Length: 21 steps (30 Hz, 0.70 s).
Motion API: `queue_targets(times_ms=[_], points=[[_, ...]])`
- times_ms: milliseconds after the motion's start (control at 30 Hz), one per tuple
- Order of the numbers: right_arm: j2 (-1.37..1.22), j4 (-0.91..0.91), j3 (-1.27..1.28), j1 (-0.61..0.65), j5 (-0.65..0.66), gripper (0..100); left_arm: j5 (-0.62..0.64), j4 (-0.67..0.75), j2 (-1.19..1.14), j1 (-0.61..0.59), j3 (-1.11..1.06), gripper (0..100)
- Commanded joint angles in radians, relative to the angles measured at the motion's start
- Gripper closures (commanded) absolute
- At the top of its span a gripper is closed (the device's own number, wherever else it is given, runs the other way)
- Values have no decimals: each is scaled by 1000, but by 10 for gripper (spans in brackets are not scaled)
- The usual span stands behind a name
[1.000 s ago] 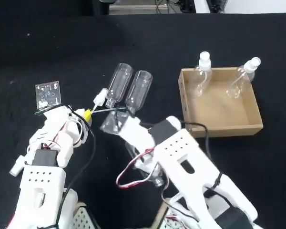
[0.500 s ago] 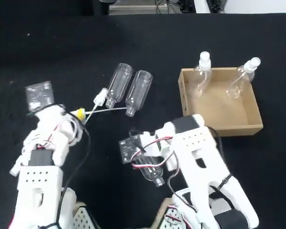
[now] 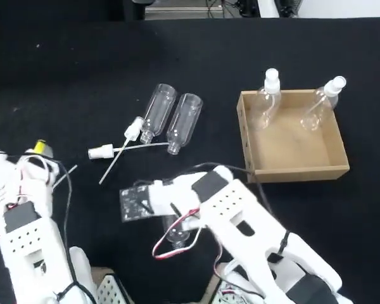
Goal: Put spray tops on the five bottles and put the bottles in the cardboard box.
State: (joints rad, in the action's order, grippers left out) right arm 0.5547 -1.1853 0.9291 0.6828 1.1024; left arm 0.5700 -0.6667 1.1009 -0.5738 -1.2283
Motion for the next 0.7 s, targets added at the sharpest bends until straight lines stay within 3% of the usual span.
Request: queue_targets(times_ms=[0,333,667], points=[[35,14,-15,64,92,704,35,18,14,-79,82,805],[27,17,4,120,379,707,57,17,14,-134,101,805],[31,178,174,54,388,725,57,17,14,-134,102,805]])
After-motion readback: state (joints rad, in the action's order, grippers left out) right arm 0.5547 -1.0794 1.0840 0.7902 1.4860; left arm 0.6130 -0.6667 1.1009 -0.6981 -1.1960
